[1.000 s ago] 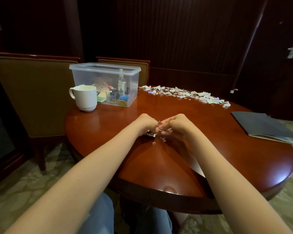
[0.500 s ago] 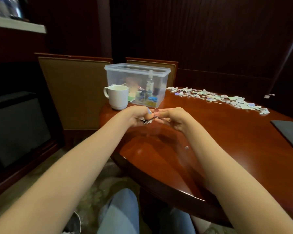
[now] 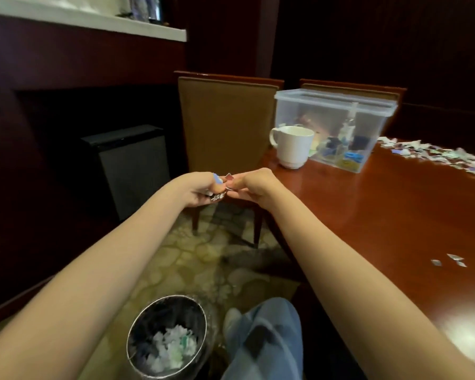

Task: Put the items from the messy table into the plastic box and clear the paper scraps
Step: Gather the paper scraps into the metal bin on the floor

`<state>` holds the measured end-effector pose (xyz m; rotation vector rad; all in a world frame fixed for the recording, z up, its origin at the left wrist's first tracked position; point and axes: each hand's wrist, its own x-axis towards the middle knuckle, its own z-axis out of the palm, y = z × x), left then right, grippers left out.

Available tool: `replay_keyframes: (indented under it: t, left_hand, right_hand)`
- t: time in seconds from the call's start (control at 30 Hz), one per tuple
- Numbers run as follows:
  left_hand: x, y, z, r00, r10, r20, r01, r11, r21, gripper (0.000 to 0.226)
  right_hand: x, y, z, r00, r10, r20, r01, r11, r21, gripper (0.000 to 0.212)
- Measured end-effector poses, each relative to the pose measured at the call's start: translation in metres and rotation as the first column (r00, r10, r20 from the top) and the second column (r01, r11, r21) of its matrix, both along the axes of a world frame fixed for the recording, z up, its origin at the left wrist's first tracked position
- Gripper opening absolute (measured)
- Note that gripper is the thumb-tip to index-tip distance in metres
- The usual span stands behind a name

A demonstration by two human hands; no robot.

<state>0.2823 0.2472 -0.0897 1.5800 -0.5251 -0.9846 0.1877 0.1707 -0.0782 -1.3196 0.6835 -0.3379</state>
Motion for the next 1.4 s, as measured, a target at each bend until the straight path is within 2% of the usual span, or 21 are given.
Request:
replay_keyframes:
  t: [0.17,0.3,0.4,0.6,0.7,0.8,0.87,0.97,1.07,1.23,1.4]
  left_hand:
    - [0.042,0.040,-0.047,0.996,0.089,-0.012,-0.087,0.987,0.133,0.030]
    - [0.056,0.067,-0.085,0.961,0.178,-0.213,-0.163,0.983,0.083,0.033]
    - [0.063,0.080,-0.116,0.898,0.255,-0.359,-0.251,0.966,0.058,0.033]
    - [0.066,0.098,-0.181,0.777,0.396,-0.489,-0.351,0.918,0.186,0.029]
    - [0.063,0.105,-0.211,0.735,0.435,-0.520,-0.344,0.900,0.267,0.023]
    - [0.061,0.108,-0.237,0.705,0.499,-0.503,-0.368,0.864,0.343,0.026]
    - [0.060,0.108,-0.252,0.710,0.514,-0.482,-0.351,0.851,0.391,0.025]
    - [0.056,0.106,-0.264,0.701,0.534,-0.472,-0.333,0.831,0.447,0.032]
    - [0.055,0.103,-0.268,0.672,0.558,-0.486,-0.352,0.819,0.454,0.034]
    - [0.059,0.103,-0.274,0.574,0.608,-0.549,-0.399,0.793,0.461,0.040]
    - [0.060,0.102,-0.276,0.550,0.646,-0.529,-0.417,0.761,0.496,0.040]
  right_hand:
    - [0.043,0.033,-0.040,0.991,0.117,-0.060,-0.109,0.987,0.117,0.031]
    - [0.073,0.048,-0.092,0.990,0.133,-0.056,-0.115,0.962,0.246,0.023]
    - [0.089,0.057,-0.128,0.986,0.137,-0.098,-0.099,0.942,0.321,0.031]
    - [0.105,0.072,-0.202,0.950,0.199,-0.238,-0.084,0.903,0.421,0.034]
    - [0.105,0.081,-0.233,0.912,0.215,-0.348,-0.058,0.910,0.411,0.029]
    - [0.107,0.089,-0.259,0.875,0.235,-0.423,-0.045,0.910,0.411,0.007]
    - [0.109,0.091,-0.276,0.853,0.216,-0.475,-0.016,0.921,0.390,0.017]
    - [0.112,0.094,-0.294,0.809,0.200,-0.553,-0.007,0.943,0.332,0.019]
    - [0.113,0.097,-0.305,0.771,0.235,-0.592,-0.033,0.943,0.332,0.028]
    - [0.118,0.098,-0.312,0.736,0.285,-0.615,-0.072,0.935,0.347,0.024]
    - [0.123,0.101,-0.323,0.733,0.277,-0.621,-0.074,0.940,0.332,0.028]
